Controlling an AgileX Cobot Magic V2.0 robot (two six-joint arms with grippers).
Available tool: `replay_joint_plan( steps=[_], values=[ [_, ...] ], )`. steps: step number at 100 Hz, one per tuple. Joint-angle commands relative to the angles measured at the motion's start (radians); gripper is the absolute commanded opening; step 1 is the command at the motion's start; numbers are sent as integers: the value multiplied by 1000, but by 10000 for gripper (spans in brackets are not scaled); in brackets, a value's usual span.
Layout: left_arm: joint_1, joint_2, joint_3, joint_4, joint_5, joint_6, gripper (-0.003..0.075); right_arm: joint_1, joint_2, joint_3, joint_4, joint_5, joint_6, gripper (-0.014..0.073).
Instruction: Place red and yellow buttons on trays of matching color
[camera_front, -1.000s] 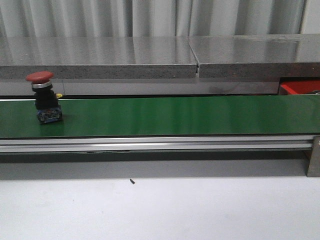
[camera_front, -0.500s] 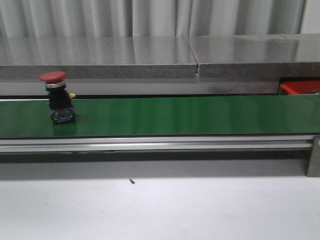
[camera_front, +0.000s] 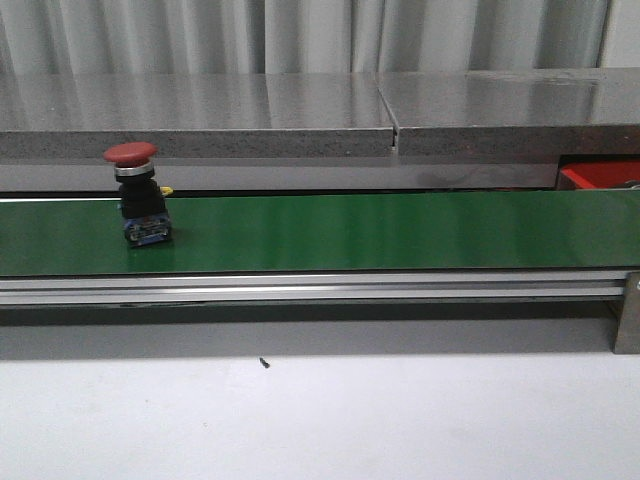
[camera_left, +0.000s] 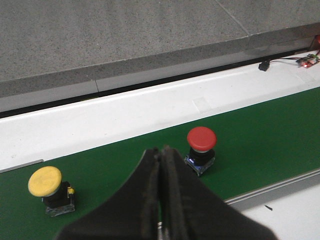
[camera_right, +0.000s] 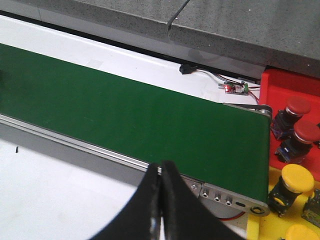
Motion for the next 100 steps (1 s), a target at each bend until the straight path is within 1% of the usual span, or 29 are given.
replay_joint_plan(
  steps=[1, 21, 39, 46, 53, 60, 65, 67, 72, 79, 86, 100],
  values=[
    [-7, -65, 17, -24, -78, -11, -19, 3, 0, -25, 13, -83, -11, -115],
    [-7, -124, 56, -24, -64, -11, -19, 3, 34, -81, 14, -62, -11, -115],
    [-7, -126, 56, -24, -59, -11, -19, 10, 168, -211, 13, 43, -14, -109],
    [-7, -126, 56, -24, -59, -11, -19, 34, 233, -265, 13, 76, -15, -81],
    [-7, -126, 56, -24, -59, -11, -19, 75, 301, -326, 13, 108, -24, -13],
    [-7, -126, 56, -24, -59, -11, -19, 120, 367, -388, 12, 139, -32, 100],
    [-7, -126, 56, -24, -59, -11, -19, 150, 419, -430, 12, 160, -32, 218],
    [-7, -126, 56, -24, -59, -11, -19, 162, 441, -448, 12, 168, -32, 248],
    [-7, -126, 56, -24, -59, -11, -19, 189, 494, -492, 12, 188, -32, 370],
    [-7, -126, 56, -24, -59, -11, -19, 225, 570, -555, 12, 218, -32, 485],
    [-7, -124, 56, -24, -59, -11, -19, 259, 643, -617, 12, 258, -32, 542],
    [-7, -124, 56, -24, -59, -11, -19, 318, 781, -737, 12, 306, -32, 547]
  ],
)
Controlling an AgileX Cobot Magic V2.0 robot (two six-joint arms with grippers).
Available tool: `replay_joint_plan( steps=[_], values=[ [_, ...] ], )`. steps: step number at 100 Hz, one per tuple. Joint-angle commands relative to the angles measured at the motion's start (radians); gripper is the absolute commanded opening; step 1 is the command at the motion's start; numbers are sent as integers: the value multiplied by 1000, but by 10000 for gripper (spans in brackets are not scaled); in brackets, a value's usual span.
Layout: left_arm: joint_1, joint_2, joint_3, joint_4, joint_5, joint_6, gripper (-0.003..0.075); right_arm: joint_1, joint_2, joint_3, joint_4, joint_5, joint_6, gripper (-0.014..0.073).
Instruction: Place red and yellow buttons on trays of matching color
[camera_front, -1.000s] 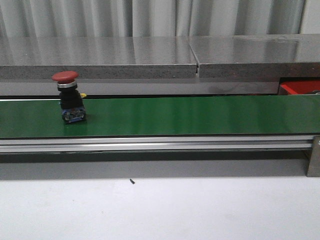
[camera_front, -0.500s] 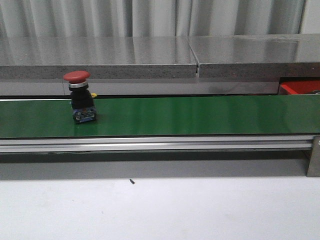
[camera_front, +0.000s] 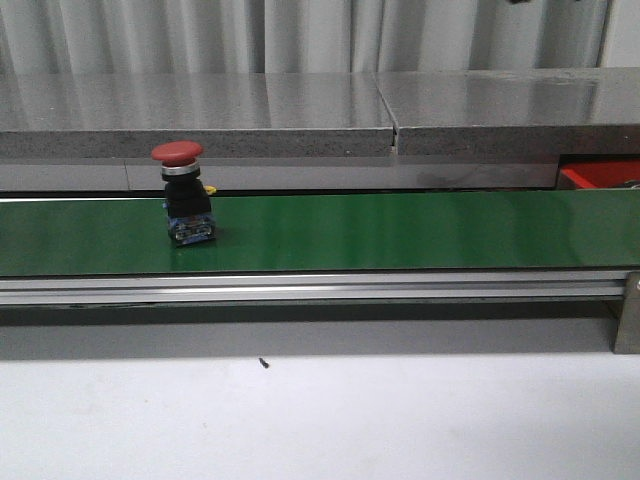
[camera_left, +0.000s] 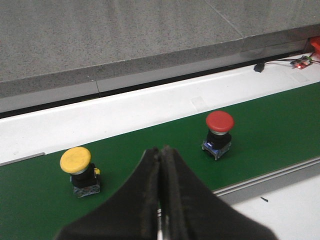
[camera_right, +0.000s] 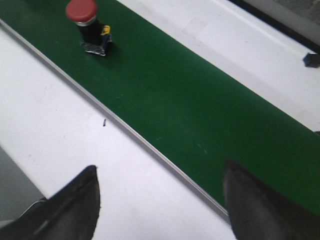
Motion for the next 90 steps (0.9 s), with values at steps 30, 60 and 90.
replay_joint_plan(
  steps=[30, 60, 90],
  values=[
    [-7, 3, -25, -23, -64, -11, -19, 150, 313, -329, 12, 54, -53, 547],
    [-7, 3, -25, -23, -64, -11, -19, 204, 555, -516, 21, 85, -59, 547],
    [-7, 3, -25, -23, -64, -11, -19, 204, 726, -666, 31, 72, -59, 545]
  ],
)
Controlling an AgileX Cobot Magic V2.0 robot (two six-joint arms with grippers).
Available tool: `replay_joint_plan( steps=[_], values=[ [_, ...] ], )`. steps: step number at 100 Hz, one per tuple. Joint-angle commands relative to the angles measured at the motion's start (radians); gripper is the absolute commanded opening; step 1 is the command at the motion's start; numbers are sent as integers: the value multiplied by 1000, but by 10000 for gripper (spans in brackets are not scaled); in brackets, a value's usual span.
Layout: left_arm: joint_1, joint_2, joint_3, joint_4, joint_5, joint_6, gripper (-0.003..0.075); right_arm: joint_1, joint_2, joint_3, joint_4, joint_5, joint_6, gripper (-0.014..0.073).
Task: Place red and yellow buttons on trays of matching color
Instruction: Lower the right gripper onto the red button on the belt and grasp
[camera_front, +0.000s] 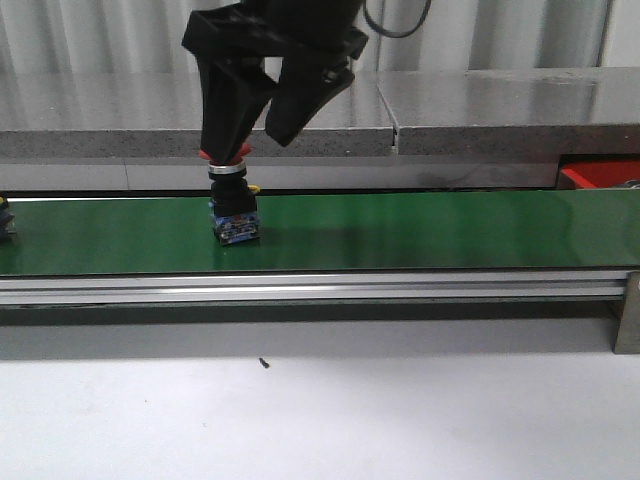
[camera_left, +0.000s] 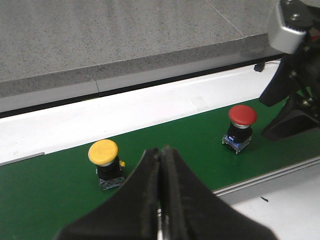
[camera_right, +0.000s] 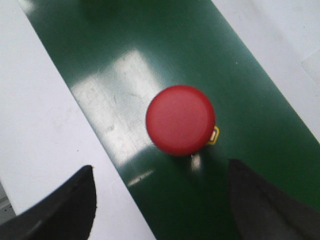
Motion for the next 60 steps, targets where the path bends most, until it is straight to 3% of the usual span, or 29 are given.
replay_joint_plan(
  steps=[1, 22, 46, 60],
  values=[
    [-7, 3, -25, -23, -64, -11, -19, -2, -14, -74, 27, -40, -13, 545],
    [-7, 3, -25, -23, -64, -11, -19, -3, 54, -116, 10, -76, -20, 521],
    [-7, 3, -25, -23, -64, -11, -19, -4, 65, -121, 8, -81, -24, 176],
    [-7, 3, -25, -23, -64, -11, -19, -7, 52, -119, 8, -87, -24, 134]
  ],
)
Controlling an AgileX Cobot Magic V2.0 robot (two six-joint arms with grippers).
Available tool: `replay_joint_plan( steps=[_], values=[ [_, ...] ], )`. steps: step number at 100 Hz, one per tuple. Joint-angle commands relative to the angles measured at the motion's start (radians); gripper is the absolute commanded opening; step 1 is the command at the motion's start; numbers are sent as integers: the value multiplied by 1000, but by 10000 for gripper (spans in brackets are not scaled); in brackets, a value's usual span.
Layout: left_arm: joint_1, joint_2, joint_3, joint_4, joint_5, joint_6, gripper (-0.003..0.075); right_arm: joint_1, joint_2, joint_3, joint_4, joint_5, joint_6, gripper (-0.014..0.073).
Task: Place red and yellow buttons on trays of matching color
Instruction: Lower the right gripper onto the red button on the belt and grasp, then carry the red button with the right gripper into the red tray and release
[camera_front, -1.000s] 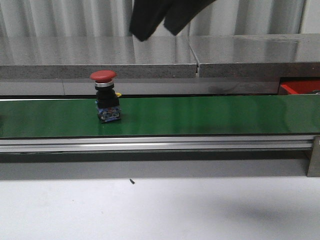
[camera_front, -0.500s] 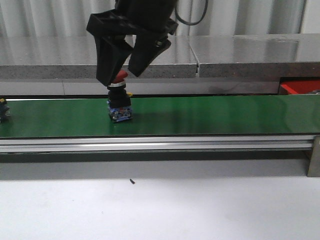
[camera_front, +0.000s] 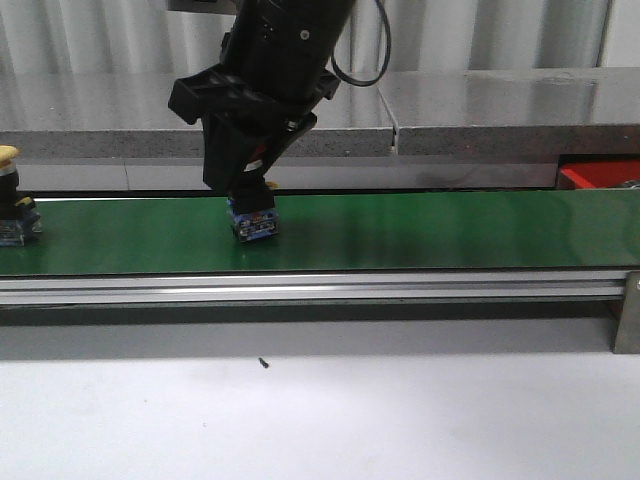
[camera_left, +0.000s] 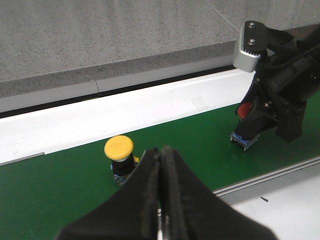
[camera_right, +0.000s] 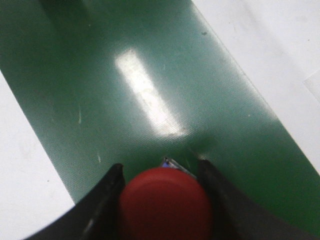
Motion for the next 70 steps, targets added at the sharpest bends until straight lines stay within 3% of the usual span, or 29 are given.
replay_joint_plan(
  steps=[1, 36, 70],
  values=[
    [-7, 3, -25, -23, -64, -11, -19, -8, -78, -32, 13, -44, -12, 134],
    [-7, 3, -25, -23, -64, -11, -19, -100, -234, 2, 13, -16, -11, 134],
    [-7, 3, -25, -23, -64, -11, -19, -401, -430, 186, 11, -25, -6, 134]
  ],
)
